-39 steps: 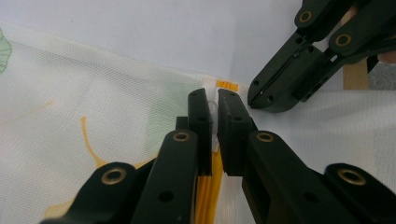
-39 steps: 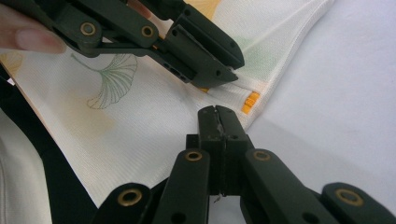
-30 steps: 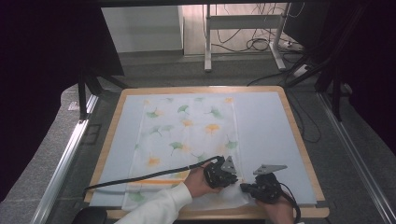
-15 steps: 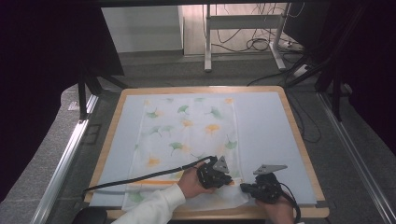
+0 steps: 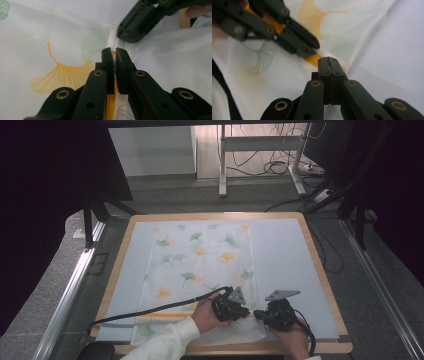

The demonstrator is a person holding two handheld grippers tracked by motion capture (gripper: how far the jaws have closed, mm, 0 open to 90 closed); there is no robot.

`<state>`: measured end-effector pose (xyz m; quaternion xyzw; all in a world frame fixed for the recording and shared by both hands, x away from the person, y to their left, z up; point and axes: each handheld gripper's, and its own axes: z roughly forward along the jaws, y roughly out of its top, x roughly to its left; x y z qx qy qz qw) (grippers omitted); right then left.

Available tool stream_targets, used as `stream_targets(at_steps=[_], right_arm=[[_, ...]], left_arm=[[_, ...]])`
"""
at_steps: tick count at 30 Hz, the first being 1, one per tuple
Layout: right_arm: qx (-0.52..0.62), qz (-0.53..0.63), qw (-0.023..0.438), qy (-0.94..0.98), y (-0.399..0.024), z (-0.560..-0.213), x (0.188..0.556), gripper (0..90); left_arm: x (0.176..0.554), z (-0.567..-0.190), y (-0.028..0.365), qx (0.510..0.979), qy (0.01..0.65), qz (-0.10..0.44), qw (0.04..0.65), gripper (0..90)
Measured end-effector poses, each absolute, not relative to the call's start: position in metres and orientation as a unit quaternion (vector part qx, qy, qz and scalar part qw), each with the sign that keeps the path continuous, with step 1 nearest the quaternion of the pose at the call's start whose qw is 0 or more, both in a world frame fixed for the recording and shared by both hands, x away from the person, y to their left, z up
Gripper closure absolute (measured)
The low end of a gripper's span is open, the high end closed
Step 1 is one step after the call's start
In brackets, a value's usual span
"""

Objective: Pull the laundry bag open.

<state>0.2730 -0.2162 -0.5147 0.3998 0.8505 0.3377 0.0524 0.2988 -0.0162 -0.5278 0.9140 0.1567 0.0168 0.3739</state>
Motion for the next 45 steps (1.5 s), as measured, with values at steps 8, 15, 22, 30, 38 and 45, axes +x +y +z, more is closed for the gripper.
stream_targets(at_steps=[8,15,22,30,38,45], right_arm=[[0.42,0.338,0.035,0.842,-0.218,-0.518,0.279,89.5],[0.424,0.345,0.026,0.837,-0.221,-0.52,0.28,89.6],[0.421,0.343,0.026,0.839,-0.221,-0.519,0.28,89.6],[0.422,0.346,0.024,0.837,-0.221,-0.52,0.28,89.7],[0.422,0.345,0.024,0.838,-0.222,-0.52,0.28,89.6],[0.42,0.347,0.025,0.838,-0.222,-0.52,0.28,89.6]], left_arm=[[0.297,-0.527,-0.016,0.915,0.154,0.021,0.372,87.2],[0.297,-0.526,-0.015,0.918,0.15,0.024,0.366,87.1],[0.297,-0.524,-0.013,0.923,0.145,0.027,0.356,86.6],[0.301,-0.526,0.0,0.918,0.162,0.011,0.361,86.4],[0.299,-0.526,0.009,0.919,0.165,0.015,0.358,86.4],[0.296,-0.525,0.012,0.922,0.161,0.023,0.351,86.3]])
